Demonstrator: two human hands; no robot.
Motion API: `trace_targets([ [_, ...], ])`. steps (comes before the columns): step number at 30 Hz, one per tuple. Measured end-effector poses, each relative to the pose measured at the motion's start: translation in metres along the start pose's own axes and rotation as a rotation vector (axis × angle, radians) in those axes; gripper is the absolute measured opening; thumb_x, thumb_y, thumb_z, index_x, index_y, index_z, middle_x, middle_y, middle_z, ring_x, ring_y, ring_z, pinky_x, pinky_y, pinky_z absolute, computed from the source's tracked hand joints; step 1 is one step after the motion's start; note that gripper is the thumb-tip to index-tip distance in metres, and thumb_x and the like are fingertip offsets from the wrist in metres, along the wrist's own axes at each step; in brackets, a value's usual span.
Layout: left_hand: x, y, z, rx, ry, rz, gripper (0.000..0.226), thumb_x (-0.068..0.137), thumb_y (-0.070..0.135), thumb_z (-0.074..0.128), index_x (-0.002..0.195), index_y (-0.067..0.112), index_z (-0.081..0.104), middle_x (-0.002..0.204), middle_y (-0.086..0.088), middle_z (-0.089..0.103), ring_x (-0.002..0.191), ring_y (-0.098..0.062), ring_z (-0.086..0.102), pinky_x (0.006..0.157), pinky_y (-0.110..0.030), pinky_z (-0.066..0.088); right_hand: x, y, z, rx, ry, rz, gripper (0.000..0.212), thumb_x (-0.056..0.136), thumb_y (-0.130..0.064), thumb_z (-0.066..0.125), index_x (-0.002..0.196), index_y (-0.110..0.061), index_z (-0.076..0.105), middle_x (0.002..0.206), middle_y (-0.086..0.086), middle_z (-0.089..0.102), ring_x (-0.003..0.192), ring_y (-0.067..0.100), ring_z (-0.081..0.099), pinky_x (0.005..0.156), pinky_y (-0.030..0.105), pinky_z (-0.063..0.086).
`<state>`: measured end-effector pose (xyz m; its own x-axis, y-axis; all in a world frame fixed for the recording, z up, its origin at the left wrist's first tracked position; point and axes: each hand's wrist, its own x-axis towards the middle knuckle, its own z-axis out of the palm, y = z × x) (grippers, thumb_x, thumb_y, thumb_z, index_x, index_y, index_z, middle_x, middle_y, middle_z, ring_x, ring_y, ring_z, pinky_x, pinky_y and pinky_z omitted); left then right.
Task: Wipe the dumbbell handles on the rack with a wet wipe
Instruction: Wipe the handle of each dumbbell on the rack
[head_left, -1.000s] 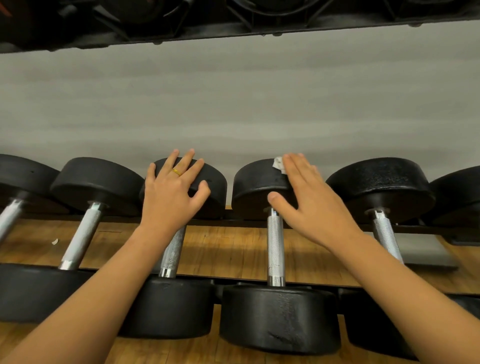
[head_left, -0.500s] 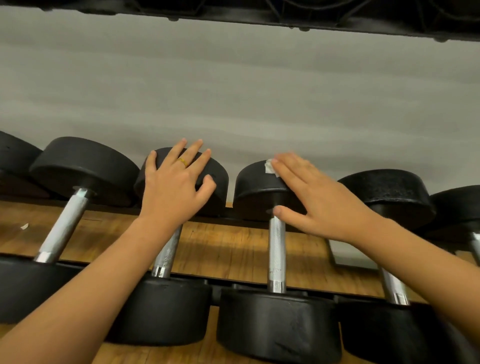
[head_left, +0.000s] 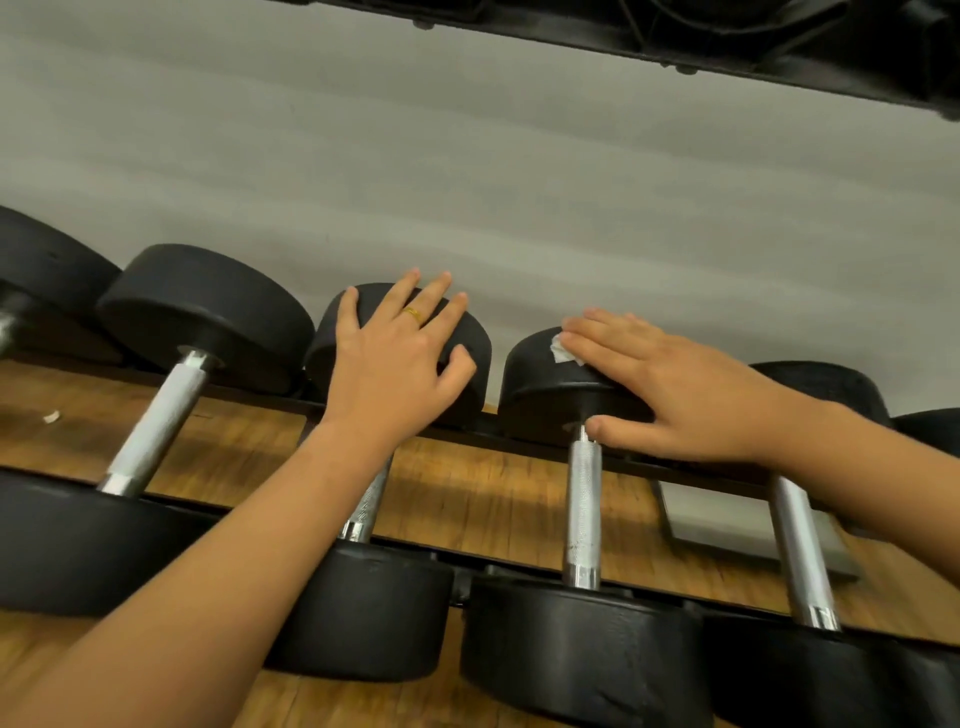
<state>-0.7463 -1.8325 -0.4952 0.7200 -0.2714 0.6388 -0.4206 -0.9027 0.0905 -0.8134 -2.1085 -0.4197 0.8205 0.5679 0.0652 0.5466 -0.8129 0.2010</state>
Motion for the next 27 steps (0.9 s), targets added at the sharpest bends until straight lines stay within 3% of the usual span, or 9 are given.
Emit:
trace_targets([
  [3,0.0,-0.001,0.0,-0.001,-0.004,0.003,0.058,0.097,0.045,0.036,0.149,0.025,0.054,0.16,0.001,0.045,0.152,-0.021,0.032,0.118,-0.067,0.023,0.025,-0.011,-0.004,-0.038,-0.015,-0.023,0.079,0.096,-0.068,0.039,0.158,-0.021,0.027,0.163,0.0,0.029,0.152,0.017,0.018,0.117,0.025,0.007],
  [7,0.0,-0.003,-0.001,0.006,0.009,0.012,0.059,0.097,0.045,0.036,0.149,0.024,0.054,0.159,0.0,0.046,0.152,-0.021,0.033,0.117,-0.068,0.025,0.058,-0.04,0.008,-0.238,-0.048,-0.028,0.079,0.096,-0.066,0.036,0.154,-0.012,0.035,0.157,0.009,0.038,0.149,0.027,0.026,0.123,0.037,0.012],
  [12,-0.002,-0.001,0.0,0.011,0.004,0.008,0.058,0.098,0.045,0.037,0.149,0.024,0.054,0.159,0.0,0.046,0.152,-0.021,0.034,0.117,-0.069,0.025,0.027,-0.055,0.026,-0.394,0.011,0.001,0.079,0.091,-0.057,0.053,0.151,-0.008,0.04,0.154,0.014,0.043,0.147,0.032,0.032,0.123,0.044,0.02],
  [15,-0.001,-0.002,-0.001,0.013,0.006,0.009,0.058,0.098,0.045,0.036,0.149,0.024,0.054,0.16,0.0,0.046,0.152,-0.021,0.034,0.117,-0.069,0.025,0.01,-0.057,0.03,-0.39,0.059,0.057,0.078,0.093,-0.055,0.051,0.154,-0.008,0.036,0.157,0.015,0.039,0.149,0.031,0.03,0.122,0.044,0.021],
  [20,-0.001,-0.003,0.0,-0.009,0.012,0.009,0.058,0.099,0.045,0.037,0.149,0.024,0.054,0.159,0.0,0.046,0.152,-0.021,0.033,0.117,-0.069,0.023,-0.018,-0.056,0.039,-0.24,0.122,0.268,0.085,0.097,-0.059,0.043,0.16,-0.01,0.014,0.166,0.011,0.017,0.155,0.025,0.011,0.124,0.044,0.021],
  [24,0.0,-0.004,0.001,-0.007,0.009,0.004,0.058,0.098,0.046,0.035,0.149,0.025,0.055,0.159,0.001,0.046,0.152,-0.02,0.033,0.118,-0.067,0.023,-0.033,-0.06,0.053,0.037,0.277,0.499,0.092,0.093,-0.062,0.046,0.16,-0.012,0.006,0.167,0.009,0.012,0.154,0.021,0.01,0.122,0.038,0.022],
  [27,0.001,-0.004,0.001,-0.011,0.019,-0.002,0.057,0.098,0.046,0.036,0.148,0.025,0.056,0.158,0.002,0.048,0.151,-0.02,0.035,0.118,-0.067,0.023,-0.021,-0.068,0.058,0.155,0.33,0.558,0.091,0.094,-0.066,0.039,0.161,-0.014,0.005,0.168,0.006,0.006,0.155,0.019,-0.001,0.124,0.039,0.016],
])
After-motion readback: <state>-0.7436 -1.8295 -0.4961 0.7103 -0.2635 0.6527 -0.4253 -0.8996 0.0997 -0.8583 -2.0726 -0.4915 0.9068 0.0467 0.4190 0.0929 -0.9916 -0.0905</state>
